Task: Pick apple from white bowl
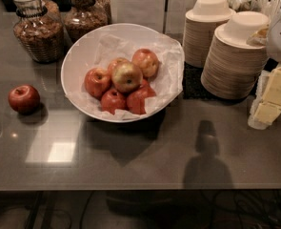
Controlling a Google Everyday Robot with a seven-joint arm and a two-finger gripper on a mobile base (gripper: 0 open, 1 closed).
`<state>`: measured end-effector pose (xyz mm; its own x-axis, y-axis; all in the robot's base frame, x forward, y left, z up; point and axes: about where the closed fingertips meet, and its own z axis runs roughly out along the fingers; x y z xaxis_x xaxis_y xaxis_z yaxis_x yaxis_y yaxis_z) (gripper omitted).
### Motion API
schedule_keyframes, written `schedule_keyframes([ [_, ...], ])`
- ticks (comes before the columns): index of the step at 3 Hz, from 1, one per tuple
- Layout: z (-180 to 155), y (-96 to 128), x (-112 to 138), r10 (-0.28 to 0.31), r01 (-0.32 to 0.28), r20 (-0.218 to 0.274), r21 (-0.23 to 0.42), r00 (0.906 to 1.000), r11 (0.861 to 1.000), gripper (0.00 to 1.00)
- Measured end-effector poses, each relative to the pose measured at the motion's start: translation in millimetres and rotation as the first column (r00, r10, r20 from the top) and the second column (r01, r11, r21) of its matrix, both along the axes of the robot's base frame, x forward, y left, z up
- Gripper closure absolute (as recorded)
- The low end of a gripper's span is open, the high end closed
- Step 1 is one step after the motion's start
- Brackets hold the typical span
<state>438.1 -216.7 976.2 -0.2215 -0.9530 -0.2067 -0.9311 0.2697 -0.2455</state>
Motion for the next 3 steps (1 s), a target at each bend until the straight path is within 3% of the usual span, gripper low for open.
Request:
schedule_keyframes([
  [2,3.2,7.8,2.3,0.015,-0.014,0.021,-0.008,0.9997,1.0,0.0],
  [3,3.9,46.9,7.5,0.101,-0.101,0.047,0.001,0.9938,0.995,0.0],
])
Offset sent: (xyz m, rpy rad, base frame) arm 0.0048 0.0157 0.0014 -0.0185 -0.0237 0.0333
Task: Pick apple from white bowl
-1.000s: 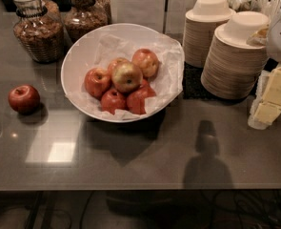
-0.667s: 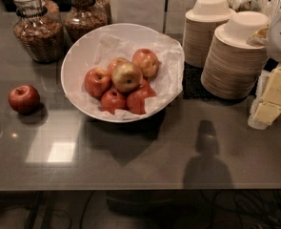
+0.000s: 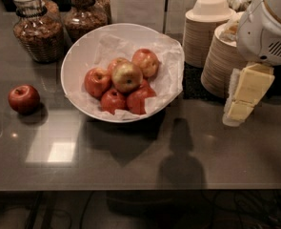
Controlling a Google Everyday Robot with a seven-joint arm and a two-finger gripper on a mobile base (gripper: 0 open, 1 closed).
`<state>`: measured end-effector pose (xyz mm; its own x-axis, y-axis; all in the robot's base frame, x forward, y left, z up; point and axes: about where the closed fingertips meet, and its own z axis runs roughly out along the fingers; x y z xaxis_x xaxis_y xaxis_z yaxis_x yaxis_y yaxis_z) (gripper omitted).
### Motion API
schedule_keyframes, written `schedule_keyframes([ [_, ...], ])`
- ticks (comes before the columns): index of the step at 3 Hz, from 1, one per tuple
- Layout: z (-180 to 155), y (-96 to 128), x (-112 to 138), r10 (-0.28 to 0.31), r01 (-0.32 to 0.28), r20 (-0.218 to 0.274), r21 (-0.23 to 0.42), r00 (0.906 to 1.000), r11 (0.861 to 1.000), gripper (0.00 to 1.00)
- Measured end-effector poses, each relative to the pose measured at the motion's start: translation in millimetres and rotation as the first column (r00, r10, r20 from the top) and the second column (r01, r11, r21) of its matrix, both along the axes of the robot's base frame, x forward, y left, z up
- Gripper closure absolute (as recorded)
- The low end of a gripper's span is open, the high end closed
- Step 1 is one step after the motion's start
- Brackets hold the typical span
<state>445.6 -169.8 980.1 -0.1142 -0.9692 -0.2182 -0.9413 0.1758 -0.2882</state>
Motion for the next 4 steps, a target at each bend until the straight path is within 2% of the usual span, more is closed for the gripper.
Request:
schedule_keyframes([
  [1,1.5,37.7,5.0,0.081,-0.081,0.022,0.016,0.9965,0.997,0.0],
  [2,5.1,72.1,12.8,0.141,-0.143,0.047,0.048,0.9888,0.988,0.0],
  [3,-3.1,86.2,22.4,0.155,-0.158,0.044,0.083,0.987,0.984,0.0],
  [4,-3.2,86.3,22.5,0.155,-0.158,0.044,0.084,0.987,0.984,0.0],
])
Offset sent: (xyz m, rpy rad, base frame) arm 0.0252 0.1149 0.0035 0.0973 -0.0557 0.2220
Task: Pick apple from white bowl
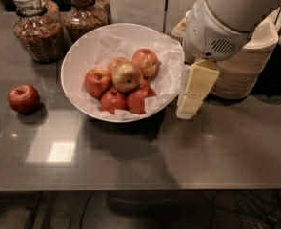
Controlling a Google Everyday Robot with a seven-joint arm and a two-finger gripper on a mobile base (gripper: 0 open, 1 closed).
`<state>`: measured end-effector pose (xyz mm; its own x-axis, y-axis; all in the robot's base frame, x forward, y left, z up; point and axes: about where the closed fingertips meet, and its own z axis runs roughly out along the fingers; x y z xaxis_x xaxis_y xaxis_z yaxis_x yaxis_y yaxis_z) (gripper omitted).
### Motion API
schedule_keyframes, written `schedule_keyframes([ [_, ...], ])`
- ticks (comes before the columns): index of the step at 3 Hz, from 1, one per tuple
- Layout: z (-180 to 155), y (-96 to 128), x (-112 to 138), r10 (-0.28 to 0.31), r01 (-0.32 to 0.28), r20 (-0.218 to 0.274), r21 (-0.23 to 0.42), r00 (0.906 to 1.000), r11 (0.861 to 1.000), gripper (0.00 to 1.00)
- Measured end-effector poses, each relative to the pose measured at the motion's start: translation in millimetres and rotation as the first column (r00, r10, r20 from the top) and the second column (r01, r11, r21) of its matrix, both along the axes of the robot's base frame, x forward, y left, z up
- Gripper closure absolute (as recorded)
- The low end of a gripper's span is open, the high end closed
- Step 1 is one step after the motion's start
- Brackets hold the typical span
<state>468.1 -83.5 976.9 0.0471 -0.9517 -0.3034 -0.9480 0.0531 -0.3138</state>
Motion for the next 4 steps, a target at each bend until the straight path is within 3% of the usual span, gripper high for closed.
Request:
schedule_keyframes([
  [1,0.4,9.2,8.5,-0.008,0.007,0.009,0.053,0.9999,0.999,0.0],
  [2,6.2,55.4,36.3,0.034,-0.038,0.021,0.2,0.9992,0.979,0.0],
  [3,3.8,96.1,59.0,0.074,-0.069,-0.006,0.297,0.9973,0.952,0.0],
  [4,-11.8,110.7,77.3,0.044,-0.026,-0.045,0.344,0.998,0.939,0.0],
])
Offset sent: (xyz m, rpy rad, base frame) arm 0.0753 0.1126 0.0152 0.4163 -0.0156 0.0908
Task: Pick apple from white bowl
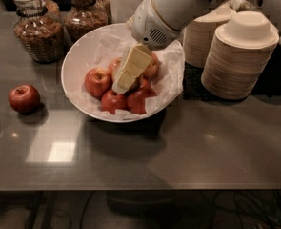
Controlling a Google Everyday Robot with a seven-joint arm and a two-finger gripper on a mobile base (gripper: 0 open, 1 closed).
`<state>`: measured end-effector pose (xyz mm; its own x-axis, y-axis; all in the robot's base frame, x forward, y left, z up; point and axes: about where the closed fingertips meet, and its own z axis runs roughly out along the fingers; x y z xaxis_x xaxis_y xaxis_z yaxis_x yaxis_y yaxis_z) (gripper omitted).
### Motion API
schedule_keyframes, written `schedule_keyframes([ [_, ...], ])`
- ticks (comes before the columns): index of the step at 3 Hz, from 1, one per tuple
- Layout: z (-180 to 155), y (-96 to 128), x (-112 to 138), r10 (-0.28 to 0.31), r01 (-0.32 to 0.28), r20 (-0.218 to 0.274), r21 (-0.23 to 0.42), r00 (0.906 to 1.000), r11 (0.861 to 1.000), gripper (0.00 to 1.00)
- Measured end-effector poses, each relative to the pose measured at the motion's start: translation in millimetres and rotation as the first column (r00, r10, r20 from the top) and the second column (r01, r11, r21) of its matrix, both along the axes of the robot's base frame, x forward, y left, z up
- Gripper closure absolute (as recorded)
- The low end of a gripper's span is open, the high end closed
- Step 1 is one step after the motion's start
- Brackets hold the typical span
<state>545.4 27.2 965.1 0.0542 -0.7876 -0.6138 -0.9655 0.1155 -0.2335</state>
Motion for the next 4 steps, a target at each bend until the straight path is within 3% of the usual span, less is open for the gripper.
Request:
schedule_keyframes([
  [2,-49.8,-0.2,5.7,-0.105,0.103,-0.083,-0.028,0.991,0.994,0.0],
  [3,-62.3,0.7,3.1,-0.125,0.12,-0.101,-0.057,0.987,0.991,0.0],
  [4,-62.3,0.7,3.1,-0.125,0.12,-0.101,-0.057,0.987,0.991,0.19],
])
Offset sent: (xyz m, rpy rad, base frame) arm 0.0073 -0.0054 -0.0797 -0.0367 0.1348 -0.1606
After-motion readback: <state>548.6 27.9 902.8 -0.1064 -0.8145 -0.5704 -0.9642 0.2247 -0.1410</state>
